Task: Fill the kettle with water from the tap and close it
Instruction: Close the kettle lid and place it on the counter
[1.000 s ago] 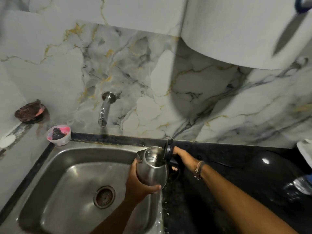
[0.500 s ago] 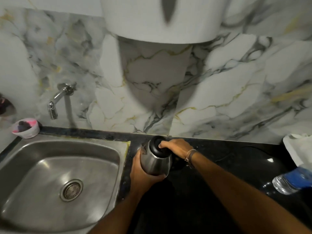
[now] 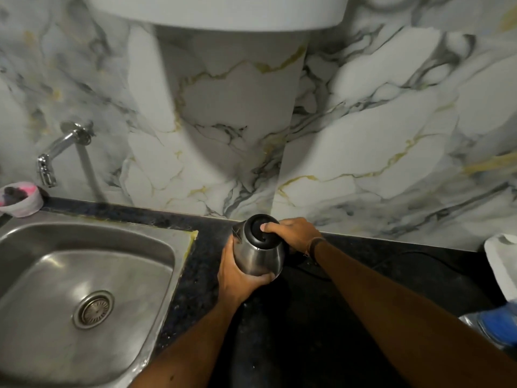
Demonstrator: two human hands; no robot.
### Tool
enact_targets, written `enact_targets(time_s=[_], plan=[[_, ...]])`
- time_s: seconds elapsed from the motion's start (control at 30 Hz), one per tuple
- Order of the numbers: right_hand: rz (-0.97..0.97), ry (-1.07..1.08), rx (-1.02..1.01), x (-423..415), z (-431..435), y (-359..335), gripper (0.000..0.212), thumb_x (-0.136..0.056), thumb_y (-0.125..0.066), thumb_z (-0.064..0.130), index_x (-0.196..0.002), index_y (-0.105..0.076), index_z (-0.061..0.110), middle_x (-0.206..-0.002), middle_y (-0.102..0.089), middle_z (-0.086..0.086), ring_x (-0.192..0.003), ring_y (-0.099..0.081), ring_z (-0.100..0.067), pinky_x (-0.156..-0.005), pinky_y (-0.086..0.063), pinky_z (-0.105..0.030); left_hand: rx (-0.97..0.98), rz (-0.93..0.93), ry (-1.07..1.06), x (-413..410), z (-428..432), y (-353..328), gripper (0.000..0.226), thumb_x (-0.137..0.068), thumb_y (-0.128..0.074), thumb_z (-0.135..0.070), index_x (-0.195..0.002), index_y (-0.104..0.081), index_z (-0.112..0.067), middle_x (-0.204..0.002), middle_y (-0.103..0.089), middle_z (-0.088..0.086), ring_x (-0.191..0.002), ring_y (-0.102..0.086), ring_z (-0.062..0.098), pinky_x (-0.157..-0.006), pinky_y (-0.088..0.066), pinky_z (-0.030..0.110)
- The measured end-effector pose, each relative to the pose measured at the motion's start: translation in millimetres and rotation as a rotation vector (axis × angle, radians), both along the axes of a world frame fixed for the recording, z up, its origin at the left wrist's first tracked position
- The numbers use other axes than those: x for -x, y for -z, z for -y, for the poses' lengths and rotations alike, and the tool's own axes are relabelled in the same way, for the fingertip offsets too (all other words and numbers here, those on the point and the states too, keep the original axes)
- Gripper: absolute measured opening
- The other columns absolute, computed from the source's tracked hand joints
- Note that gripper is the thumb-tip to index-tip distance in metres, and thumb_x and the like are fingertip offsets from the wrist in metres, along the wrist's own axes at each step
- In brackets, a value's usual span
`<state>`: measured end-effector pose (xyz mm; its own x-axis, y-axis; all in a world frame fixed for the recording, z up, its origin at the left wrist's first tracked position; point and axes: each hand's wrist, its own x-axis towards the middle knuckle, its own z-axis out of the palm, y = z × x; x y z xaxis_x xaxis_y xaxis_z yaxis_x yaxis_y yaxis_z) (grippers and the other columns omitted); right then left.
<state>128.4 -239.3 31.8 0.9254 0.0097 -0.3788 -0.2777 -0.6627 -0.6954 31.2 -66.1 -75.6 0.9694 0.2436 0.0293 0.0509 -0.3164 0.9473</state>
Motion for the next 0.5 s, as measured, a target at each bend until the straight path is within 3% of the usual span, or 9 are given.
enact_targets(time_s=[0.07, 0.13, 0.23, 0.33, 0.5], plan=[[0.002, -0.013, 0.014, -8, 1, 7, 0.067, -0.054, -0.076, 0.088, -0.081, -0.085, 0.028, -0.065, -0.08, 0.017, -0.072, -0.078, -0.017, -0.065, -0.06, -0.034, -0.006, -0.02, -0.016, -5, 3, 5, 0.146, -0.037, -0.107, -0.051, -0.143, -0.013, -0.087, -0.145, -0.037, -0.05, -0.132, -0.042, -0.023, -0.111, -0.034, 0.018], [-0.006, -0.026, 0.026, -15, 1, 13, 0.068, -0.053, -0.075, 0.089, -0.078, -0.085, 0.027, -0.063, -0.079, 0.014, -0.072, -0.077, -0.017, -0.064, -0.059, -0.034, -0.012, -0.042, -0.023, -7, 5, 7, 0.145, -0.04, -0.109, -0.044, -0.144, -0.016, -0.084, -0.153, -0.041, -0.038, -0.14, -0.043, -0.009, -0.116, -0.036, 0.024], [-0.033, -0.047, 0.032, -21, 0, 21, 0.073, -0.053, -0.075, 0.09, -0.076, -0.084, 0.021, -0.071, -0.082, 0.007, -0.075, -0.079, -0.02, -0.072, -0.065, -0.04, -0.018, -0.054, -0.043, -8, 7, 9, 0.148, -0.045, -0.112, -0.037, -0.16, -0.021, -0.058, -0.163, -0.043, -0.017, -0.148, -0.042, 0.007, -0.122, -0.038, 0.037], [-0.021, -0.044, 0.024, -25, 0, 24, 0.071, -0.051, -0.077, 0.09, -0.066, -0.079, 0.021, -0.065, -0.079, 0.009, -0.074, -0.078, -0.019, -0.062, -0.056, -0.035, -0.039, -0.086, -0.055, -11, 9, 11, 0.152, -0.047, -0.111, -0.043, -0.171, -0.023, -0.036, -0.17, -0.042, -0.007, -0.153, -0.042, 0.016, -0.122, -0.037, 0.036], [-0.011, -0.057, 0.027, -30, 1, 25, 0.069, -0.053, -0.076, 0.09, -0.062, -0.076, 0.022, -0.06, -0.076, 0.011, -0.073, -0.076, -0.018, -0.063, -0.051, -0.034, -0.043, -0.107, -0.061, -15, 9, 8, 0.153, -0.045, -0.11, -0.043, -0.171, -0.024, -0.032, -0.17, -0.044, -0.003, -0.154, -0.044, 0.02, -0.123, -0.04, 0.04]])
